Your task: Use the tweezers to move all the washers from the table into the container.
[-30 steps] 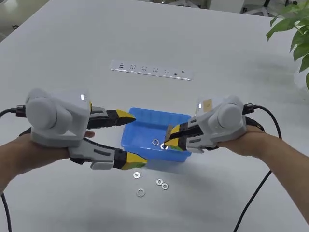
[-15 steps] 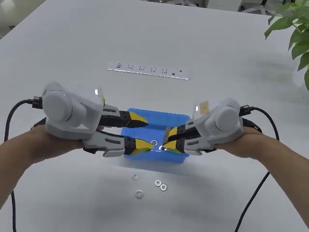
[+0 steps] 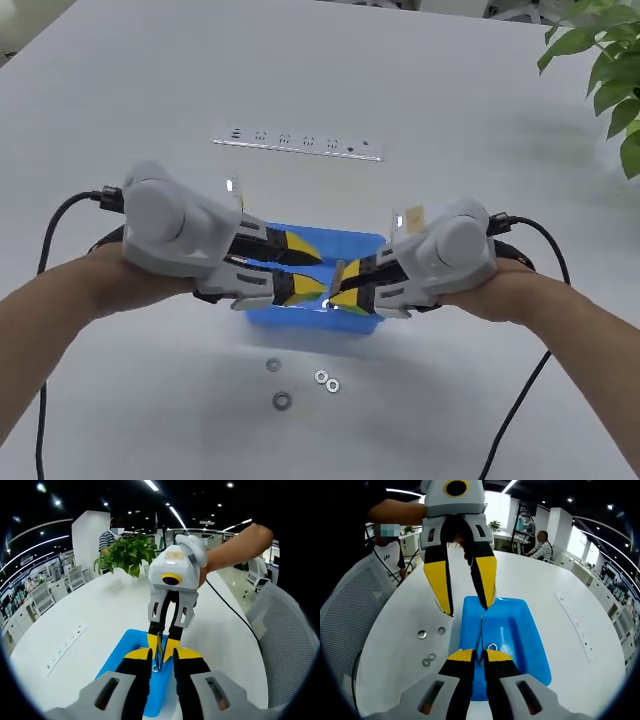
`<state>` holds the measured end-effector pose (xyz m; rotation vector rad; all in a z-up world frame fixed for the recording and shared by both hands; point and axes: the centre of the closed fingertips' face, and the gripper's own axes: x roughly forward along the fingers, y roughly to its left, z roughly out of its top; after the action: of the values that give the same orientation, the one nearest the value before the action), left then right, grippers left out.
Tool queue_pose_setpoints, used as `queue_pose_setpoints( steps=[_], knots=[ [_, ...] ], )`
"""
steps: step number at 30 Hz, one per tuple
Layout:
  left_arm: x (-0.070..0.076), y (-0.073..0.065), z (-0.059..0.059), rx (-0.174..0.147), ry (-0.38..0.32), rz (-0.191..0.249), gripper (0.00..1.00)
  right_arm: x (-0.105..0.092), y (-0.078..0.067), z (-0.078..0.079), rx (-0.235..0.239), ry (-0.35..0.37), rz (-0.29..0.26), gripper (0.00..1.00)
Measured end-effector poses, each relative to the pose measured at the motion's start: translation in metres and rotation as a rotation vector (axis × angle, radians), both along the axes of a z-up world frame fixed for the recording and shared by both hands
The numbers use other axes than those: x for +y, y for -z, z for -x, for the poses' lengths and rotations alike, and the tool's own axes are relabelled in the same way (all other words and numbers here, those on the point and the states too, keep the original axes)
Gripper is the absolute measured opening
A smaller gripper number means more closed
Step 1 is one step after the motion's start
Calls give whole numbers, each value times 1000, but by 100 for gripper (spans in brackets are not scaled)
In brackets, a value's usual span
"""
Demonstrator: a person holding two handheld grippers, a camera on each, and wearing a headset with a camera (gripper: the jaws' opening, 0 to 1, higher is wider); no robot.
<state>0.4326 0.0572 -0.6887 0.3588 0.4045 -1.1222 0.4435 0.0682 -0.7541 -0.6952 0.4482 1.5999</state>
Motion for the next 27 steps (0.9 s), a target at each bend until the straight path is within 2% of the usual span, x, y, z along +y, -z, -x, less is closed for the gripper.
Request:
queue_pose_setpoints(
  steps=[14,18,27],
  knots=[
    [-14,9,-11,-17,49,-25,11,1,0,1,-10,-18,3,8],
    [-13,10,-12,-22,49,-29,7,1,0,1,-6,-18,1,8],
    [-13,9,-10,-34,62,-30,6,2,0,0,-23,-31,0,10]
  ],
)
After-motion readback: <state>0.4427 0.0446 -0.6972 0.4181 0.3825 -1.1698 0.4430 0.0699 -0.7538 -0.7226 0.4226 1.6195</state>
